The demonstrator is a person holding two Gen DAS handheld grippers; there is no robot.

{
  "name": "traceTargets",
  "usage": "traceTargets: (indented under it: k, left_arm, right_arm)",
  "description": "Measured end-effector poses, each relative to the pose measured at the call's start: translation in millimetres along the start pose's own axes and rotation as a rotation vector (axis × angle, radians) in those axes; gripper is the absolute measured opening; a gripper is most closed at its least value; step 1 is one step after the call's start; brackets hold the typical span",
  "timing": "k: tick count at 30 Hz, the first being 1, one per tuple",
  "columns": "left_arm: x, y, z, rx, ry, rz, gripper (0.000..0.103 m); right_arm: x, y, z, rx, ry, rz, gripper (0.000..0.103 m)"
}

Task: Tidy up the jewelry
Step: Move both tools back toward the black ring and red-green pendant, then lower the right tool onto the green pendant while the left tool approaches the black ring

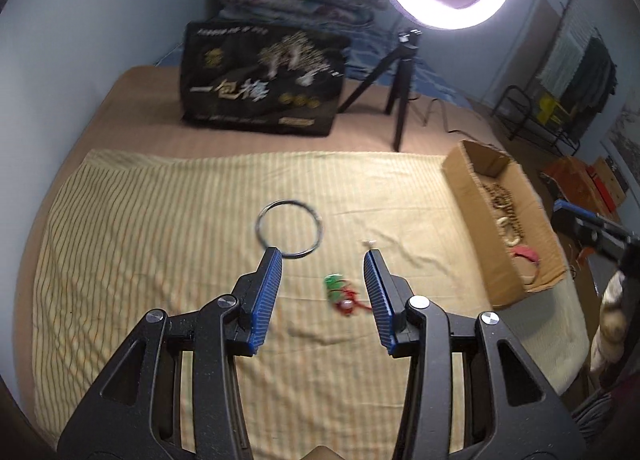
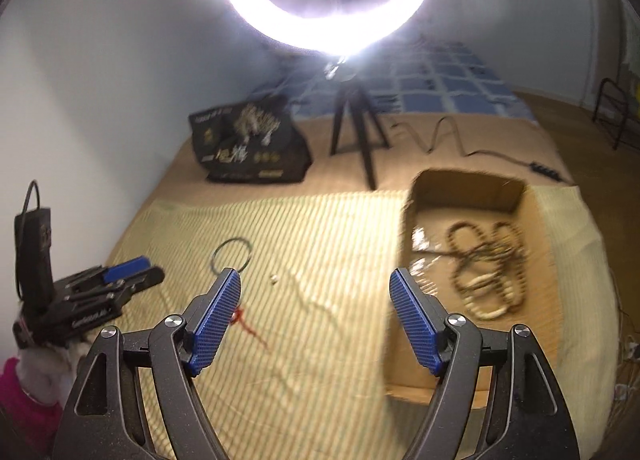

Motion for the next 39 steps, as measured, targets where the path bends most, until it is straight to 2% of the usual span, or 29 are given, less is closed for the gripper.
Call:
traceTargets:
  k: [9,16,20,31,33,35,39]
  left_arm:
    - [29,-4,34,-0.082,-0.008,0.024,0.043]
    - [52,-2,48,-0.117,-0.002,0.053,0.043]
    - [60,-4,55,-0.148,0.013,0.056,0.043]
    - [78,-7,51,-0.139,0.028,0.069,0.043]
    - [79,-8,51,-0.137,0.029,0.067,0.043]
    - [80,-8,51,-0.134,0.031,0.064,0.043]
    - [83,-9,51,-0.129,0.033,0.067,0.043]
  right_arm:
    - [51,21,24,-0.03,-0.055,0.065,0.077]
    - [71,31,47,-0.094,-0.123,0.1,0.076]
    - [86,40,54,-0.107,-0.155,0.132,0.062]
    - [121,67,87,-0.228,-0.199,0.219,0.036]
    - [127,71,92,-0.256,-0.193,0.233,0.033]
    - [132,74,95,-0.272,-0.192,0.242,0.024]
    - [135,75,98,-0.284,-0.195,0.24,0.021]
Point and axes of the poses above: each gripper's, at about its wrist camera, not at the fingertips, and x roughly the way its jaws point, z to its left, y to its underside, the point moved 6 cm from there along x, roughly the way its jaws point, and after that the axes turned 1 degree about z, right-handed, at the moved point
